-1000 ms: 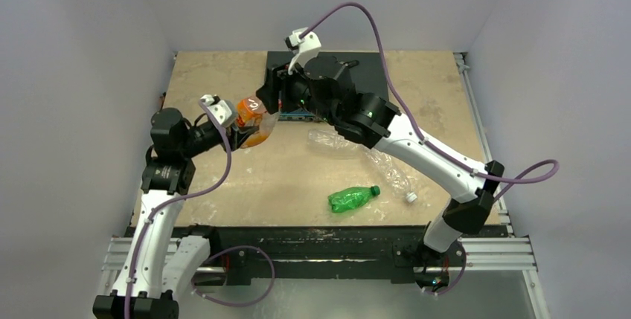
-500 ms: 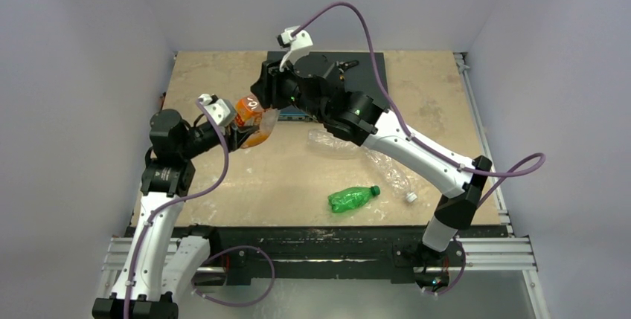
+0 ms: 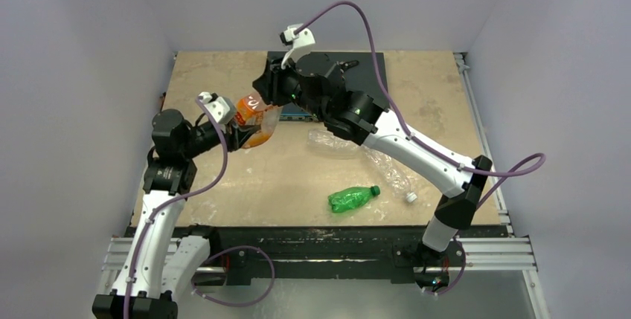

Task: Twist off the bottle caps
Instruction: Unscrew the bottle cap from the plastic bottle.

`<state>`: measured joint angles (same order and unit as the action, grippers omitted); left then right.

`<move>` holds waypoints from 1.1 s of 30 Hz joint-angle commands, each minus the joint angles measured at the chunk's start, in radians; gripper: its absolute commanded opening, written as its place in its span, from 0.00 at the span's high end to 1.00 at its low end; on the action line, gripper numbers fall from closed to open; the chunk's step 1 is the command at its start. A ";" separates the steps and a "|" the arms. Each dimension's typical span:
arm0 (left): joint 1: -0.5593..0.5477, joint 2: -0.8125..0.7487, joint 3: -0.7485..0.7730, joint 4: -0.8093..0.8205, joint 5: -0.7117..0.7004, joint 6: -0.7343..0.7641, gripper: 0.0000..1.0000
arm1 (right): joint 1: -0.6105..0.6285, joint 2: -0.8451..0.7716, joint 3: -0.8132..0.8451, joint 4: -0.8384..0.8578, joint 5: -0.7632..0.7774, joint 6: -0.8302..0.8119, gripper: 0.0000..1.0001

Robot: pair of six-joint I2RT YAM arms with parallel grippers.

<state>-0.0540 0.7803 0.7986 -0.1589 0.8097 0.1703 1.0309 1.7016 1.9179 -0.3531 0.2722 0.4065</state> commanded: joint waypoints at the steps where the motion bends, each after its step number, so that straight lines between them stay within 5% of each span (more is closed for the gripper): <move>1: -0.003 0.020 0.019 0.108 0.005 -0.120 0.97 | -0.003 -0.043 -0.028 0.059 -0.011 0.017 1.00; 3: -0.003 0.035 0.035 0.131 0.052 -0.161 0.98 | -0.010 -0.057 -0.043 0.084 -0.047 0.008 1.00; 11: -0.004 0.100 0.158 0.100 0.471 -0.302 1.00 | -0.101 -0.290 -0.327 0.346 -0.633 -0.125 1.00; 16: -0.033 0.102 0.181 0.059 0.585 -0.314 1.00 | -0.126 -0.370 -0.451 0.500 -0.838 -0.105 1.00; 22: -0.063 0.159 0.307 -0.438 0.700 0.133 1.00 | -0.126 -0.344 -0.446 0.528 -0.889 -0.118 1.00; 25: -0.063 0.160 0.318 -0.466 0.691 0.154 1.00 | -0.126 -0.330 -0.403 0.485 -0.870 -0.153 0.98; 28: -0.063 0.163 0.341 -0.484 0.559 0.175 1.00 | -0.127 -0.319 -0.353 0.413 -0.750 -0.179 0.67; 30: -0.063 0.149 0.330 -0.391 0.432 0.099 1.00 | -0.127 -0.311 -0.319 0.361 -0.605 -0.171 0.30; 33: -0.063 0.099 0.272 -0.244 0.220 0.025 1.00 | -0.121 -0.297 -0.273 0.266 -0.374 -0.164 0.09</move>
<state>-0.1131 0.9340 1.0943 -0.5449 1.2713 0.2455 0.9016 1.3994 1.5585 0.0185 -0.3897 0.2615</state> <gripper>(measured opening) 0.396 0.826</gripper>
